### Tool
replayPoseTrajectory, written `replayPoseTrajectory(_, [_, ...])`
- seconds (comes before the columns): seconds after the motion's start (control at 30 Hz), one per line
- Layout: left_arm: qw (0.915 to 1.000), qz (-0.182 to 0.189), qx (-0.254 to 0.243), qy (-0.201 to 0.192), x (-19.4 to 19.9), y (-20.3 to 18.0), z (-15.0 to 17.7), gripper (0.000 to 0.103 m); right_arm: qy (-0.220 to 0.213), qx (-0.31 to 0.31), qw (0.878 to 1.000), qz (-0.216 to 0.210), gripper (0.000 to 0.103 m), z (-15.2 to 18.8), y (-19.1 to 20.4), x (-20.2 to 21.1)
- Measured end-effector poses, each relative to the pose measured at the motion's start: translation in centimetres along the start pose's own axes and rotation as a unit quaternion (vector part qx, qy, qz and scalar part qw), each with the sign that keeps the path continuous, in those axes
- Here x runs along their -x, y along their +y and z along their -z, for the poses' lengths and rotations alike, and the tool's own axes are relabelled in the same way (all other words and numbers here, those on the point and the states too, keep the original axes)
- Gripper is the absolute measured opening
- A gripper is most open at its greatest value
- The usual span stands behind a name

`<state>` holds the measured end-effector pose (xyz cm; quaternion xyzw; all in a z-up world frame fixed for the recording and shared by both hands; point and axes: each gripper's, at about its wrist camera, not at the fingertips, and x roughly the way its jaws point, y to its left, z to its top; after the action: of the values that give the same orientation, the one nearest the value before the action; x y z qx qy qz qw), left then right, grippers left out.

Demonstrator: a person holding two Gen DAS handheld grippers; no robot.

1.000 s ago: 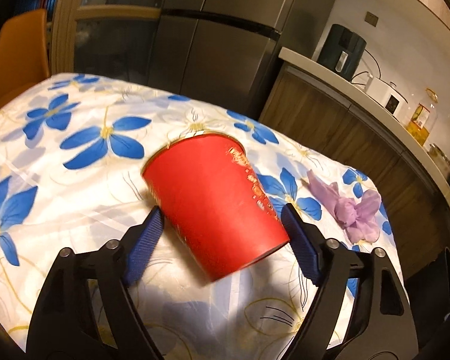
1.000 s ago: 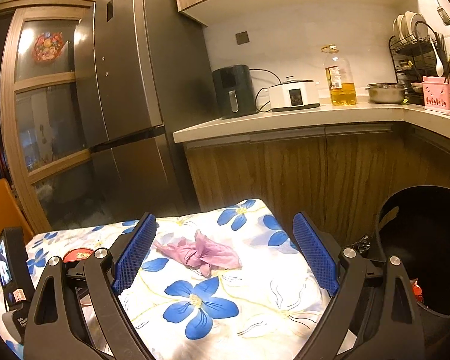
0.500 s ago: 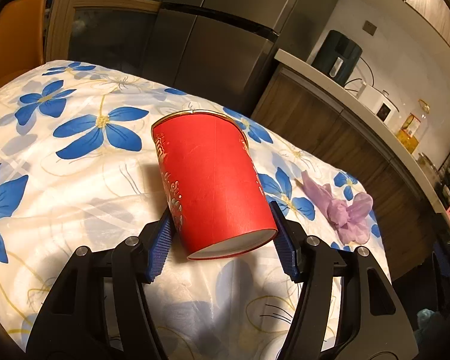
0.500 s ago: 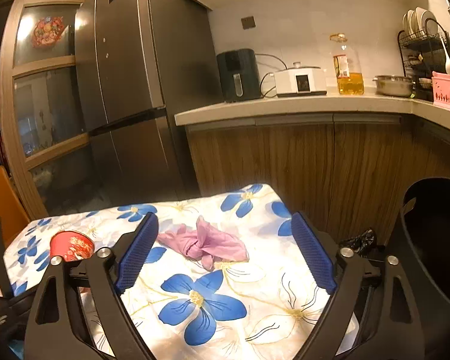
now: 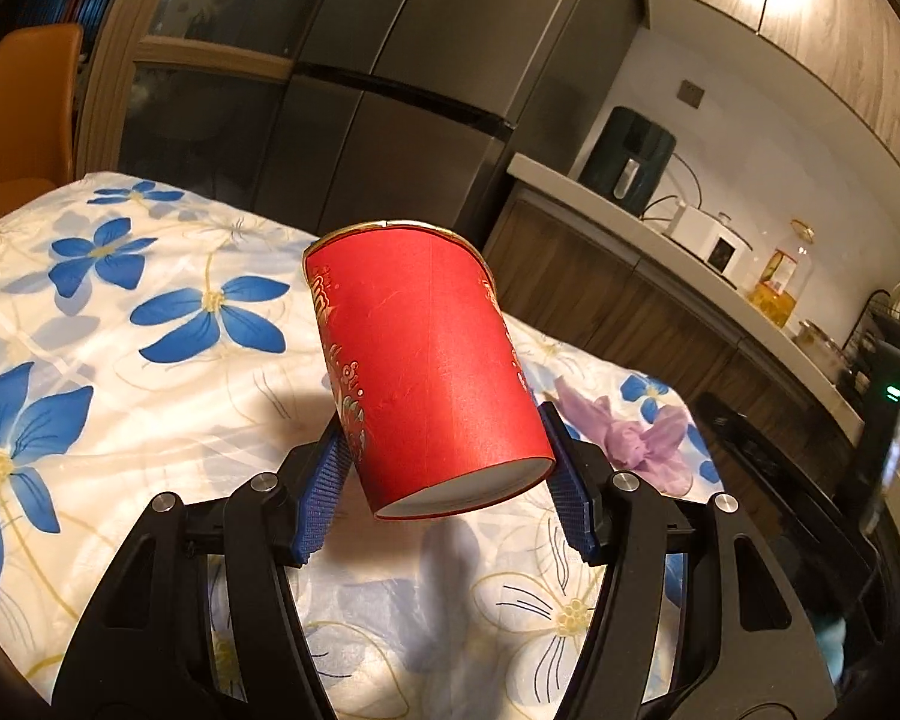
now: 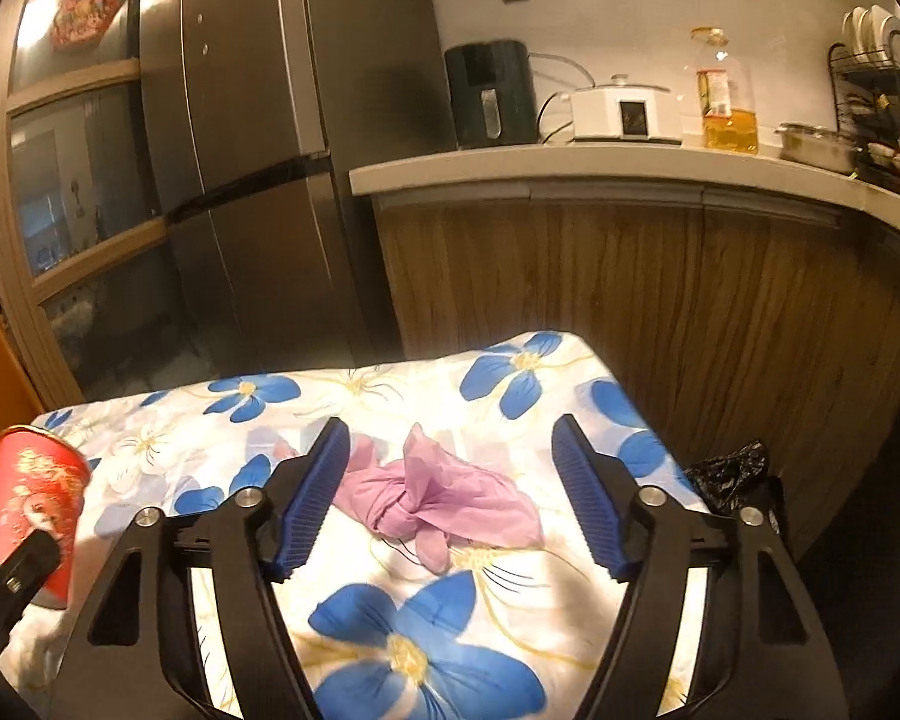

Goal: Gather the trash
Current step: 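Lift the red cup with the left tool while the right tool grasps the pink glove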

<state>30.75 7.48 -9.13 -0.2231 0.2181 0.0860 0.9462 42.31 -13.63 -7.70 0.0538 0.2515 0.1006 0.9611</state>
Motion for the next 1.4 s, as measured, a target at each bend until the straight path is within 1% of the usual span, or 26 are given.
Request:
replayPoseTrajectory(0.13, [1.0,0.004,-0.002,-0.004,0.1,-0.2,0.0,0.06,0.017,0.0,1.0,0.003,0.06,0.2,0.1,-1.6])
replayPoseTrajectory(0.2, [1.0,0.006,-0.002,-0.005,0.1,-0.1,0.0,0.06,0.034,0.001,0.999,0.001,0.052,0.5,0.0,-2.5])
replayPoseTrajectory(0.27, [1.0,0.007,-0.002,-0.005,0.1,-0.1,0.1,0.06,0.043,0.001,0.999,-0.002,0.043,0.7,0.1,-3.1])
replayPoseTrajectory(0.3, [1.0,0.007,-0.003,-0.004,0.0,-0.1,0.1,0.06,0.044,0.001,0.999,-0.003,0.042,0.8,0.1,-3.2])
replayPoseTrajectory(0.4, [0.9999,0.008,-0.005,-0.003,-0.1,-0.1,0.2,0.06,0.046,0.005,0.999,-0.011,0.026,0.8,0.2,-3.3])
replayPoseTrajectory(0.43, [0.9999,0.009,-0.006,-0.003,-0.2,-0.1,0.2,0.06,0.045,0.006,0.999,-0.016,0.014,0.9,0.2,-3.3])
replayPoseTrajectory(0.47, [0.9999,0.009,-0.007,-0.003,-0.1,-0.2,0.2,0.06,0.044,0.007,0.999,-0.019,0.007,0.8,0.3,-3.2])
replayPoseTrajectory(0.5, [0.9999,0.009,-0.007,-0.003,-0.1,-0.1,0.2,0.06,0.041,0.007,0.999,-0.022,0.007,0.8,0.4,-3.1])
replayPoseTrajectory(0.53, [0.9999,0.009,-0.008,-0.004,-0.1,-0.1,0.2,0.059,0.038,0.007,0.999,-0.025,0.003,0.8,0.4,-2.9])
replayPoseTrajectory(0.63, [0.9999,0.009,-0.01,-0.004,0.0,-0.2,0.1,0.059,0.021,0.01,0.999,-0.028,0.003,0.4,0.6,-1.9])
replayPoseTrajectory(0.73, [0.9998,0.009,-0.014,-0.006,0.3,-0.4,0.1,0.06,0.001,0.014,0.999,-0.029,0.002,-0.1,0.7,-0.3])
replayPoseTrajectory(0.87, [0.9996,0.01,-0.025,-0.008,0.9,-1.0,0.0,0.06,-0.015,0.008,0.999,-0.035,0.002,-0.3,0.2,2.2])
replayPoseTrajectory(0.97, [0.9994,0.017,-0.031,-0.009,1.7,-1.7,0.0,0.06,-0.033,0.008,0.999,-0.038,0.002,-0.7,-0.2,4.8])
replayPoseTrajectory(1.1, [0.9985,0.024,-0.045,-0.02,3.3,-2.9,-0.2,0.06,-0.053,0.011,0.998,-0.044,0.002,-1.0,-0.6,8.1])
replayPoseTrajectory(1.27, [0.9972,0.036,-0.06,-0.027,5.5,-4.6,-0.1,0.06,-0.081,0.014,0.995,-0.054,0.002,-0.9,-1.4,13.1])
replayPoseTrajectory(1.4, [0.9959,0.048,-0.071,-0.032,7.5,-6.0,0.1,0.06,-0.095,0.014,0.994,-0.058,0.002,-0.6,-2.1,16.4])
